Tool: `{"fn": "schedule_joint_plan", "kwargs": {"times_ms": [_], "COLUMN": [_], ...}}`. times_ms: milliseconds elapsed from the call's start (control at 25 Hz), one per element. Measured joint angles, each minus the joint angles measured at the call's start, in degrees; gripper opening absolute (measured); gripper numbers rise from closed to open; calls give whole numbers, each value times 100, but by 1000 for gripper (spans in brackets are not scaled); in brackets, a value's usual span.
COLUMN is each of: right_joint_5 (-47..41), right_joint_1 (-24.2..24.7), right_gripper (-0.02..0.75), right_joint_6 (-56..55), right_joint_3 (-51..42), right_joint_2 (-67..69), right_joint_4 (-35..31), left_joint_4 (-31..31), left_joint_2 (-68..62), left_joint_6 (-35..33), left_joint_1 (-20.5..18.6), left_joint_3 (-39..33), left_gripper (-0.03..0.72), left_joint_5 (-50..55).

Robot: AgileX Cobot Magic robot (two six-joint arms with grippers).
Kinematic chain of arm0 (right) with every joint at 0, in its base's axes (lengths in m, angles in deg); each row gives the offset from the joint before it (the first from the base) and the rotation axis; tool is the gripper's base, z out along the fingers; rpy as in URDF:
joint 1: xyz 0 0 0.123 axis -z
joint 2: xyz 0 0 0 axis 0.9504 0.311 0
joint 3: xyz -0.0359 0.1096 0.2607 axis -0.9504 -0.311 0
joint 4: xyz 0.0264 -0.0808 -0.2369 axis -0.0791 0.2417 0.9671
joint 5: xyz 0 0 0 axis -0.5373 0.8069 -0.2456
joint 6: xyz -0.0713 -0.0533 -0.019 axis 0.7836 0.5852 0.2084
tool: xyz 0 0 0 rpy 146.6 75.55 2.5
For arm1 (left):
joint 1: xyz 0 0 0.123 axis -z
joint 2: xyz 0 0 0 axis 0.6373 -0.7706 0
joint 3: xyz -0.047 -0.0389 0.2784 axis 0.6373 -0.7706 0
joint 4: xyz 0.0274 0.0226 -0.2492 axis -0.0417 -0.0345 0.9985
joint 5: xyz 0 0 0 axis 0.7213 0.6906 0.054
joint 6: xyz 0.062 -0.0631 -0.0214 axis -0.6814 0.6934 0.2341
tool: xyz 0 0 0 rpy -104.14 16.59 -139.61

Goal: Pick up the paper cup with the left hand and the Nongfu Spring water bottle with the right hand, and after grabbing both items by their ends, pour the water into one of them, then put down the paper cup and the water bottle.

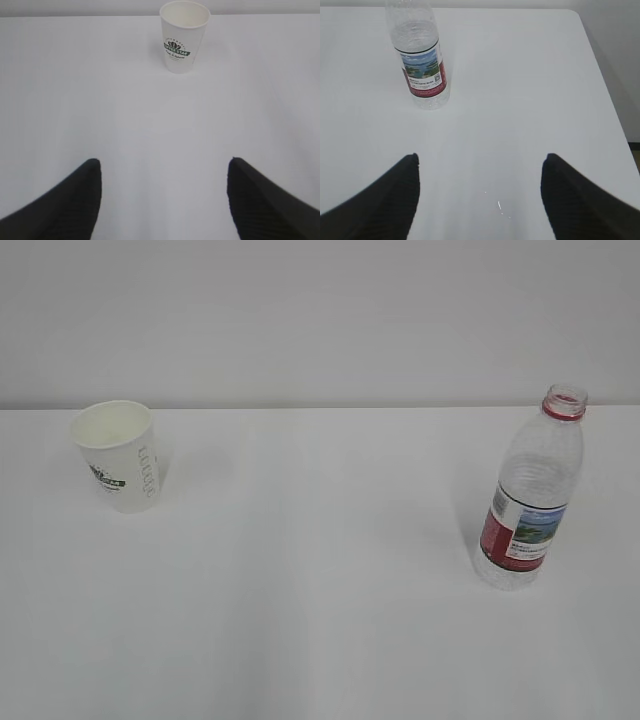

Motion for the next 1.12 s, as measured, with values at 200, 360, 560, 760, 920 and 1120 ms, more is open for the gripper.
{"fn": "schedule_joint_plan", "kwargs": {"times_ms": [200,360,560,760,920,1120], "right_joint_5": [0,0,0,0,0,0], "right_joint_1": [0,0,0,0,0,0], "right_gripper": [570,570,570,569,569,570], "right_joint_6": [0,0,0,0,0,0], "right_joint_3": [0,0,0,0,0,0], "right_joint_2": [0,0,0,0,0,0], "right_joint_4": [0,0,0,0,0,0], "left_joint_4": [0,0,0,0,0,0], "left_joint_2": [0,0,0,0,0,0], "left_joint_6": [0,0,0,0,0,0], "left_joint_1": [0,36,47,47,47,47], "left_joint_3": [0,0,0,0,0,0], "left_gripper": [567,567,562,558,545,538], "left_joint_5": [0,0,0,0,0,0]}}
